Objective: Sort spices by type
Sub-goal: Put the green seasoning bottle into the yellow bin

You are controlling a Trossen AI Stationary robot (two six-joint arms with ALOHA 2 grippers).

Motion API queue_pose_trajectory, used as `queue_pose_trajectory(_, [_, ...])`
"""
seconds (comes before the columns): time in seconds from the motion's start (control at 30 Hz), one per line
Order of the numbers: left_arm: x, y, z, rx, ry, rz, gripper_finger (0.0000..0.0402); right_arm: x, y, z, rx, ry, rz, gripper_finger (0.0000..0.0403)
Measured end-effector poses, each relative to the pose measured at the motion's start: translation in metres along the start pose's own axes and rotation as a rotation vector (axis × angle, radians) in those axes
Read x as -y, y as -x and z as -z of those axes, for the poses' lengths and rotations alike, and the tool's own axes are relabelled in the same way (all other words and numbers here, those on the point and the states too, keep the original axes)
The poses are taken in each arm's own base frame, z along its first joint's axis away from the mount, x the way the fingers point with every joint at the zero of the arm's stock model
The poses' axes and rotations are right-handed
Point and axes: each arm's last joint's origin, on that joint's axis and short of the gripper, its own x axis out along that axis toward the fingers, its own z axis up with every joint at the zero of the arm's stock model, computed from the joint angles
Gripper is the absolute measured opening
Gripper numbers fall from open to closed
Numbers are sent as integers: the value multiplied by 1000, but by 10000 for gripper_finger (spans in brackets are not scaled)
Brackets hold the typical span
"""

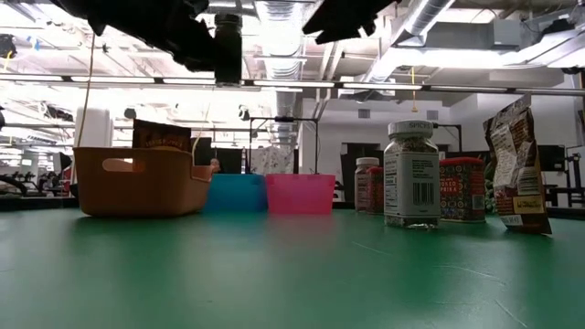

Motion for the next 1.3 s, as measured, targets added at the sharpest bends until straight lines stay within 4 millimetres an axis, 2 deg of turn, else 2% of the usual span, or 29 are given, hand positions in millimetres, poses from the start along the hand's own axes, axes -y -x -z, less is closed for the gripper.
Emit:
queue_pose_trajectory(0.3, [-35, -5, 27, -204, 85, -180, 203, 2, -2, 26, -124, -3, 10, 329])
queue_pose_trajectory(0.5, [-39, -6, 63, -170, 137, -245, 202, 1, 1, 40, -76, -36, 34, 329])
queue_pose_trajectory(0.6, [-43, -2, 80, -148, 156, -331, 202, -1, 3, 47, -53, -48, 31, 329])
queue_pose_trajectory(0.73, [-49, 4, 94, -143, 201, -418, 203, -2, 3, 53, -35, -58, 30, 329])
queue_pose_trajectory(1.1, [-49, 21, 107, -197, 219, -548, 204, -4, 3, 54, -27, -56, 24, 329])
queue_pose_trajectory(1.3, [-46, 30, 108, -217, 276, -559, 204, -4, 3, 54, -25, -56, 23, 329])
